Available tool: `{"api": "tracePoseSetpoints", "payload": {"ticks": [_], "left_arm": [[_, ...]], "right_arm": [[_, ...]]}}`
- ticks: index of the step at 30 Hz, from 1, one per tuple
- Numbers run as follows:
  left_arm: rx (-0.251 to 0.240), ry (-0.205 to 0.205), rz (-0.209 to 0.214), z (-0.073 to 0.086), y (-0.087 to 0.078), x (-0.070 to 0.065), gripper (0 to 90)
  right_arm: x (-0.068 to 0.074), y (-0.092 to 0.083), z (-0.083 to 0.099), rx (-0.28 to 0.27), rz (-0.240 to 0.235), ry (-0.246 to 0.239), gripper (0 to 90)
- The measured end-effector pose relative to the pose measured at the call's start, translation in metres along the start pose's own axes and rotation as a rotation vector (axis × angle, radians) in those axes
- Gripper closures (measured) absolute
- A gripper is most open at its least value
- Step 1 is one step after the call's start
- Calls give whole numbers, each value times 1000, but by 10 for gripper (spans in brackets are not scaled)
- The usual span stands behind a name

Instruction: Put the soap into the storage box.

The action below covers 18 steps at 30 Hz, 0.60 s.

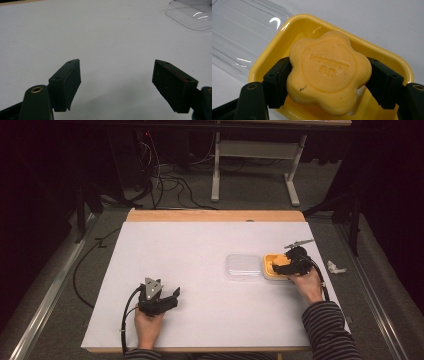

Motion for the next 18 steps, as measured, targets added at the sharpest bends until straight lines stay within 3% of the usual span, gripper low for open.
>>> {"api": "tracePoseSetpoints", "payload": {"ticks": [5,9,13,18], "left_arm": [[-2,-1,-3,0,0,0,235],[-1,-1,-3,0,0,0,234],[-2,0,-3,0,0,0,234],[-1,0,-3,0,0,0,234]], "right_arm": [[0,3,1,7,3,-4,268],[1,-1,-2,-45,-19,18,260],[0,-3,-1,-50,-27,20,257],[0,-16,-4,-117,-35,28,259]]}}
Point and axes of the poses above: each handheld gripper's, and its own axes: y roughly forward along the jaws, z roughly out of its underside, x roughly to its left, the point moved 4 cm from there along y, roughly forward along the jaws, and after that the axes turned 15 degrees about y, right-handed, at the moved point
